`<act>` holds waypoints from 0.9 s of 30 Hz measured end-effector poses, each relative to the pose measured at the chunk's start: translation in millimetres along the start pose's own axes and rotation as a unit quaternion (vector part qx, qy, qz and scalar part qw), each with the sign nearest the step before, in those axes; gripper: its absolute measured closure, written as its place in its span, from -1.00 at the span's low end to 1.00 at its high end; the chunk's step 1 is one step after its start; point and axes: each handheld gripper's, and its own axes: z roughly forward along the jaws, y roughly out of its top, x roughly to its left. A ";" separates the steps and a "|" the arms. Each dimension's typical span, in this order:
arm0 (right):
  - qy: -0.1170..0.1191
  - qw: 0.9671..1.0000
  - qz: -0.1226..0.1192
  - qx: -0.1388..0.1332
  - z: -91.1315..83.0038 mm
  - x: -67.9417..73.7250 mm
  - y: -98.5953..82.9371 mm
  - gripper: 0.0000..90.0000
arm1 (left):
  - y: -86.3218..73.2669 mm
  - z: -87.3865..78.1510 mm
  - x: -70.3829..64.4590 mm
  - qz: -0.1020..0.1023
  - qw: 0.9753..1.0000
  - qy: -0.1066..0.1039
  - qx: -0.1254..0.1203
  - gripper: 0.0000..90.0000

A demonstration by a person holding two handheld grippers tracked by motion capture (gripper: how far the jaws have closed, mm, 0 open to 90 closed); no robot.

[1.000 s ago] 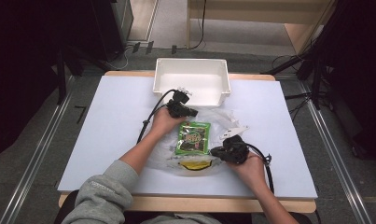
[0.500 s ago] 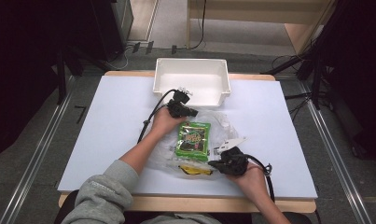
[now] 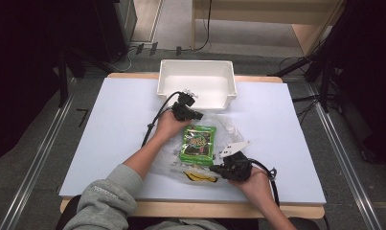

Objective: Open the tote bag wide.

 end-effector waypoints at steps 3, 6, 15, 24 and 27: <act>0.005 1.000 -0.006 -0.003 0.5 -4.0 9.0 1.00 | 0.3 0.0 -0.8 0.000 1.000 0.004 0.001 1.00; 0.006 1.000 -0.007 -0.008 1.1 -7.5 18.5 1.00 | 0.4 0.1 -1.3 0.000 1.000 0.004 0.002 1.00; 0.023 0.999 -0.019 -0.019 15.0 -12.8 48.4 1.00 | 0.6 0.2 -1.6 0.000 1.000 0.004 0.001 1.00; 0.058 0.997 -0.043 0.006 44.4 1.0 48.1 1.00 | 0.3 0.2 -1.6 0.001 1.000 0.005 0.000 1.00; 0.064 0.997 -0.042 0.007 47.5 2.7 46.9 1.00 | 0.4 0.2 -1.7 0.000 1.000 0.005 0.001 1.00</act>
